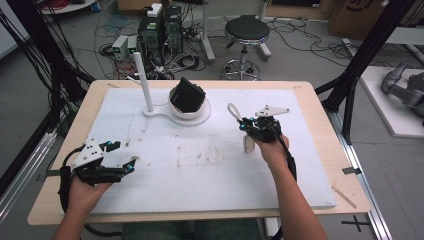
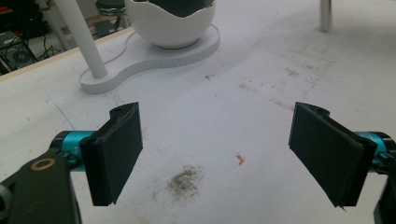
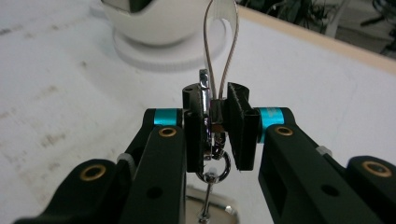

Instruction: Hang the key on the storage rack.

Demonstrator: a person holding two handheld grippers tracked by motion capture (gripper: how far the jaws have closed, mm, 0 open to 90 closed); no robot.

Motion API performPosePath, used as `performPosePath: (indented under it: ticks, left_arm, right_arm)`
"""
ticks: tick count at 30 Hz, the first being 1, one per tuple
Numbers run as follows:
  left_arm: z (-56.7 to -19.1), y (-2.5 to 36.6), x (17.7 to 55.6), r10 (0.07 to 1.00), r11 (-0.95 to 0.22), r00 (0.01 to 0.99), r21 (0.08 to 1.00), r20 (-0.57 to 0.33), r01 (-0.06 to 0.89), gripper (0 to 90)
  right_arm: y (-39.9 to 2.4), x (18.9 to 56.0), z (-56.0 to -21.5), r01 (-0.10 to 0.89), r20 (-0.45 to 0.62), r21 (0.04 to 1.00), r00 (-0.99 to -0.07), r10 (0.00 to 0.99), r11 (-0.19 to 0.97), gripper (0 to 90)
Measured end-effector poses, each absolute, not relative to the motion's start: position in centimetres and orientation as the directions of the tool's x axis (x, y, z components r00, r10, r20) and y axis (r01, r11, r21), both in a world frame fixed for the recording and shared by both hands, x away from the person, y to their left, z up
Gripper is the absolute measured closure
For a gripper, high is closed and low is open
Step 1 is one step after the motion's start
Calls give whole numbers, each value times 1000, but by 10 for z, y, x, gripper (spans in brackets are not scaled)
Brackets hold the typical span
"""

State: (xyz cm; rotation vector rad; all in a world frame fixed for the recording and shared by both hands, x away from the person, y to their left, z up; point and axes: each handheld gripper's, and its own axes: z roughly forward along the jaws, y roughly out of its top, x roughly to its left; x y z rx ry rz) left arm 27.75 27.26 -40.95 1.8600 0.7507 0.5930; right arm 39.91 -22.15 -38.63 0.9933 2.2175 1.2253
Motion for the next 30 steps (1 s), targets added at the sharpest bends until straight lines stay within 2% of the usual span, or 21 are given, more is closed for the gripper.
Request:
performPosePath:
  ticks: [6,16,30]
  left_arm:
    - [-409,273,277,726,-303,684,925,67,231,175]
    - [-407,275,275,727,-298,683,927,68,226,175]
    - [-407,280,266,736,-300,673,926,73,228,175]
  right_arm:
    - [-206,398,-362,325,-24,886,-680,733,330,787]
    - [-172,400,-324,237,-82,904,-723,686,357,786]
    - [-111,412,-296,149,-137,906,-783,607,395,787]
